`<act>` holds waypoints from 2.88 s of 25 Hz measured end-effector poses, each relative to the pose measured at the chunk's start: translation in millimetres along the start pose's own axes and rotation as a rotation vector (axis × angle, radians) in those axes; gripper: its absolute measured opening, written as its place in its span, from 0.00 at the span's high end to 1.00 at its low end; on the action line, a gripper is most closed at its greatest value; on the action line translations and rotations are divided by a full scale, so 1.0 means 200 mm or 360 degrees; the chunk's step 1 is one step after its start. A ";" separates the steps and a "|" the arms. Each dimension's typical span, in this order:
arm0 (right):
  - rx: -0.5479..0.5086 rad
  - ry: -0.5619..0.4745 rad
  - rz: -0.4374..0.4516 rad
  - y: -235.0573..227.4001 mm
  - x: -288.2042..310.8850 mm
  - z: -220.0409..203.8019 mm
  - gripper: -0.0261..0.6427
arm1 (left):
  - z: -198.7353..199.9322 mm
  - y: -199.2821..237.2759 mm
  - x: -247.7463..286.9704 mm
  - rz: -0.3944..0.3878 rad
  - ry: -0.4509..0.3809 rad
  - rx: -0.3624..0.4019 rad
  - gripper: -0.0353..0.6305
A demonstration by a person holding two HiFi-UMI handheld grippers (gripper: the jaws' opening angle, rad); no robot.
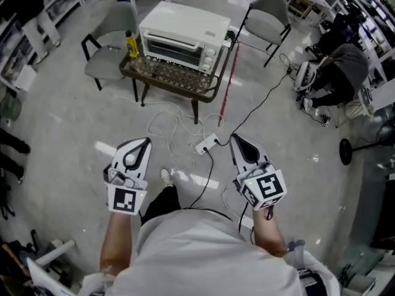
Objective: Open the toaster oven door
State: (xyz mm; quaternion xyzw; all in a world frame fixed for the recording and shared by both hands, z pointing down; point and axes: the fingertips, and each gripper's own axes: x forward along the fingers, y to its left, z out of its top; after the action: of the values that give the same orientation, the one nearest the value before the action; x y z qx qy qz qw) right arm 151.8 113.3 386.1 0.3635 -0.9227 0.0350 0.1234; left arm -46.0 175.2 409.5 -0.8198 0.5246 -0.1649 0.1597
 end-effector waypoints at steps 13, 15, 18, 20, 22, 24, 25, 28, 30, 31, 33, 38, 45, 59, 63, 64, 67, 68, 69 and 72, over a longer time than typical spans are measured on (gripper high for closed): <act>0.0025 0.0035 -0.0092 0.00 0.51 0.19 0.93 | -0.16 0.35 0.41 -0.0253 -0.0162 -0.0099 0.92; 0.0039 0.0029 -0.0114 -0.05 0.55 0.19 0.93 | -0.20 0.38 0.47 -0.0278 -0.0140 -0.0110 0.92; 0.0068 0.0029 -0.0121 -0.10 0.61 0.17 0.93 | -0.22 0.41 0.55 -0.0290 -0.0141 -0.0097 0.92; 0.0071 0.0021 -0.0108 -0.14 0.65 0.18 0.93 | -0.22 0.45 0.61 -0.0277 -0.0138 -0.0084 0.92; 0.0065 0.0002 -0.0085 -0.19 0.71 0.20 0.93 | -0.23 0.49 0.66 -0.0252 -0.0123 -0.0075 0.92; 0.0059 -0.0016 -0.0056 -0.25 0.77 0.23 0.93 | -0.24 0.53 0.73 -0.0227 -0.0087 -0.0065 0.92; 0.0054 -0.0023 -0.0041 -0.29 0.80 0.25 0.93 | -0.23 0.55 0.76 -0.0214 -0.0074 -0.0062 0.92; 0.0037 -0.0046 0.0001 -0.41 0.84 0.29 0.93 | -0.20 0.56 0.89 -0.0168 -0.0056 -0.0082 0.92; 0.0040 -0.0053 0.0025 -0.50 0.86 0.30 0.93 | -0.22 0.55 1.00 -0.0121 -0.0010 -0.0108 0.92; 0.0043 -0.0049 0.0035 -0.54 0.86 0.29 0.93 | -0.24 0.55 1.06 -0.0094 0.0012 -0.0123 0.92; 0.0049 -0.0035 0.0050 -0.60 0.87 0.26 0.93 | -0.26 0.55 1.19 -0.0058 0.0032 -0.0156 0.92; 0.0074 0.0005 0.0078 -0.76 0.89 0.23 0.93 | -0.27 0.60 1.47 -0.0080 0.0063 -0.0144 0.92; 0.0113 0.0051 0.0100 -0.86 0.91 0.14 0.93 | -0.36 0.60 1.75 -0.0153 0.0147 -0.0083 0.92; 0.0141 0.0048 0.0012 -0.95 0.82 0.10 0.93 | -0.62 0.60 2.08 -0.0342 0.0400 0.0050 0.79; 0.0149 0.0053 -0.0030 -0.94 0.79 0.09 0.93 | -0.68 0.61 2.19 -0.0443 0.0483 0.0168 0.76; 0.0149 0.0052 -0.0038 -0.94 0.78 0.09 0.93 | -0.70 0.60 2.22 -0.0478 0.0511 0.0203 0.72; 0.0151 0.0050 -0.0058 -0.93 0.76 0.10 0.93 | -0.75 0.59 2.28 -0.0560 0.0596 0.0309 0.69; 0.0152 0.0050 -0.0063 -0.92 0.75 0.10 0.93 | -0.78 0.60 2.30 -0.0579 0.0627 0.0338 0.69; 0.0153 0.0052 -0.0069 -0.92 0.74 0.10 0.93 | -0.80 0.60 2.31 -0.0596 0.0662 0.0361 0.68; 0.0163 0.0064 -0.0100 -0.92 0.72 0.08 0.93 | -0.89 0.60 2.33 -0.0651 0.0777 0.0393 0.60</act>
State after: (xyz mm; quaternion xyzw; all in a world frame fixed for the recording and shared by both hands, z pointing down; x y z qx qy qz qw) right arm 172.5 -120.3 401.4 0.3973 -0.9052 0.0856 0.1241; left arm -35.8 -314.0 564.6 -0.8189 0.3483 -0.4470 0.0911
